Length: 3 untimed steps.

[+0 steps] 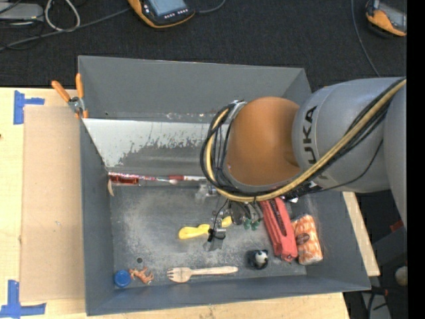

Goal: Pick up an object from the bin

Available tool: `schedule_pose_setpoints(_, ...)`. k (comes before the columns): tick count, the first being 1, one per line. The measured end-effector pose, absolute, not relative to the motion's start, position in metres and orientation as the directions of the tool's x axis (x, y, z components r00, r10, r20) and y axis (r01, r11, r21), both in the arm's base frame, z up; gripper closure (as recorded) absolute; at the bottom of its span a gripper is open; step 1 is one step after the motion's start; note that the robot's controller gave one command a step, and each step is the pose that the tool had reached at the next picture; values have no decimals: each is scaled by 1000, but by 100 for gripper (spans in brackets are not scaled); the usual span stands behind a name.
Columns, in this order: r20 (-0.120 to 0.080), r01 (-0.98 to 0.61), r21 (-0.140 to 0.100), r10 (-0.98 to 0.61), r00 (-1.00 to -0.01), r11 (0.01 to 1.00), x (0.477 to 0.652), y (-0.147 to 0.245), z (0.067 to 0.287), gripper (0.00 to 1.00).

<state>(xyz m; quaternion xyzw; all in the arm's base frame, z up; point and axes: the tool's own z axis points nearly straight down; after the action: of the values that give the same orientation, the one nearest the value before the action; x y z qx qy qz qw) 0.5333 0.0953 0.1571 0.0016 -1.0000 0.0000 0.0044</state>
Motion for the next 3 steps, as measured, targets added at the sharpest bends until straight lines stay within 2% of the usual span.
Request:
schedule_pose_setpoints(1,2,0,1,0,-1000,1000,535,95,161,0)
schedule_pose_setpoints(2,-1,35,2,35,-999,999,532,63,95,0)
schedule_pose_setpoints(3,-9,-14,4,-14,-1000,1000,532,51,70,100)
